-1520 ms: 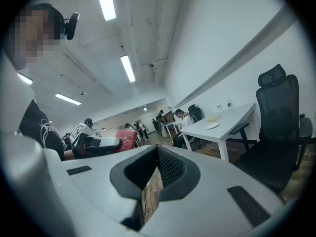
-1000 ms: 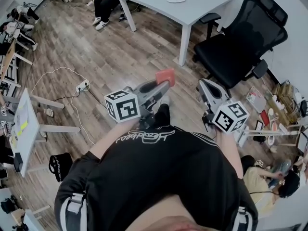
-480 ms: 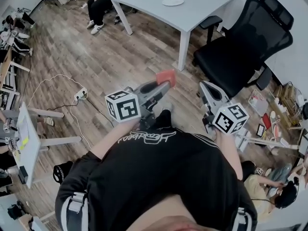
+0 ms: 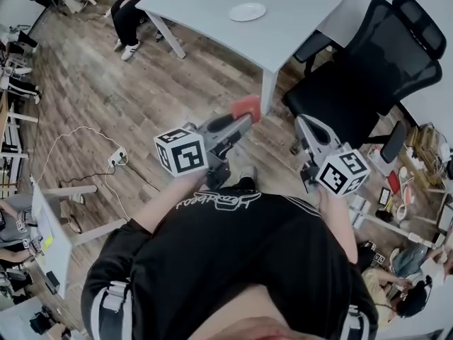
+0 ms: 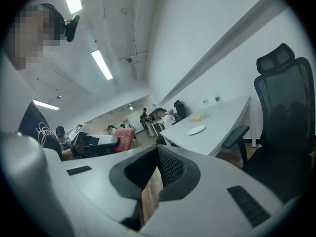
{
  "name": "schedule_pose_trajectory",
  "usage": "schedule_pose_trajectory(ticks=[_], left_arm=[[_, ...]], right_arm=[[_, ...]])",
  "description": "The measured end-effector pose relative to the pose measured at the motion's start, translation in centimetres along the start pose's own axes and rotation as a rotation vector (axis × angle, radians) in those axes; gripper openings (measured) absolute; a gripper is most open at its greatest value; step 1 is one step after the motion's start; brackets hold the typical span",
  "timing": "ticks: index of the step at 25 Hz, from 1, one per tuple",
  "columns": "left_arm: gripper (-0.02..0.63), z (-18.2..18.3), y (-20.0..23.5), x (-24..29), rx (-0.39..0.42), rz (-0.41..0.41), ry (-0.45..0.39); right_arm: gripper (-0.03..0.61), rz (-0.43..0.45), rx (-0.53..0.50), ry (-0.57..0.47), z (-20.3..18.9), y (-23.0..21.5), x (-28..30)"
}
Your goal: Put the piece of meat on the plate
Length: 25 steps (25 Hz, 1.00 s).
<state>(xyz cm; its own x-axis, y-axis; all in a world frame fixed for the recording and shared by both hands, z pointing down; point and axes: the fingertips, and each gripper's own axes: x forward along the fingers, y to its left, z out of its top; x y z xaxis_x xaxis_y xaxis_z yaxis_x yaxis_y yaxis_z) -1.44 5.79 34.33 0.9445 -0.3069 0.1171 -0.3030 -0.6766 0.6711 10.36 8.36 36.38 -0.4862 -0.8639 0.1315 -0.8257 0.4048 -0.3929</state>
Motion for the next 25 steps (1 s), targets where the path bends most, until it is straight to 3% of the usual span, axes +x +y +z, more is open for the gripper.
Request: schedule_pose_trajectory(ticks=[7,14,25], left_arm=[[0.092,5.5,6.3,3.5,-0.023,0.001,0.016],[0.092,8.7,10.4,4.7,-0.03,-0.008,0.01],[0.092,11.2,12.0,3.2,-0.02,-0.014,-0.044]], right_arm=[[0.008,-0.011,0.033,0.029,1.7,-4.2,7.4],[0.008,-0.015,0.026,0.039,3.1,-6.4,12.7],[0.008,0.006,-0.037,0.039,5.1,-5.2,15.4]])
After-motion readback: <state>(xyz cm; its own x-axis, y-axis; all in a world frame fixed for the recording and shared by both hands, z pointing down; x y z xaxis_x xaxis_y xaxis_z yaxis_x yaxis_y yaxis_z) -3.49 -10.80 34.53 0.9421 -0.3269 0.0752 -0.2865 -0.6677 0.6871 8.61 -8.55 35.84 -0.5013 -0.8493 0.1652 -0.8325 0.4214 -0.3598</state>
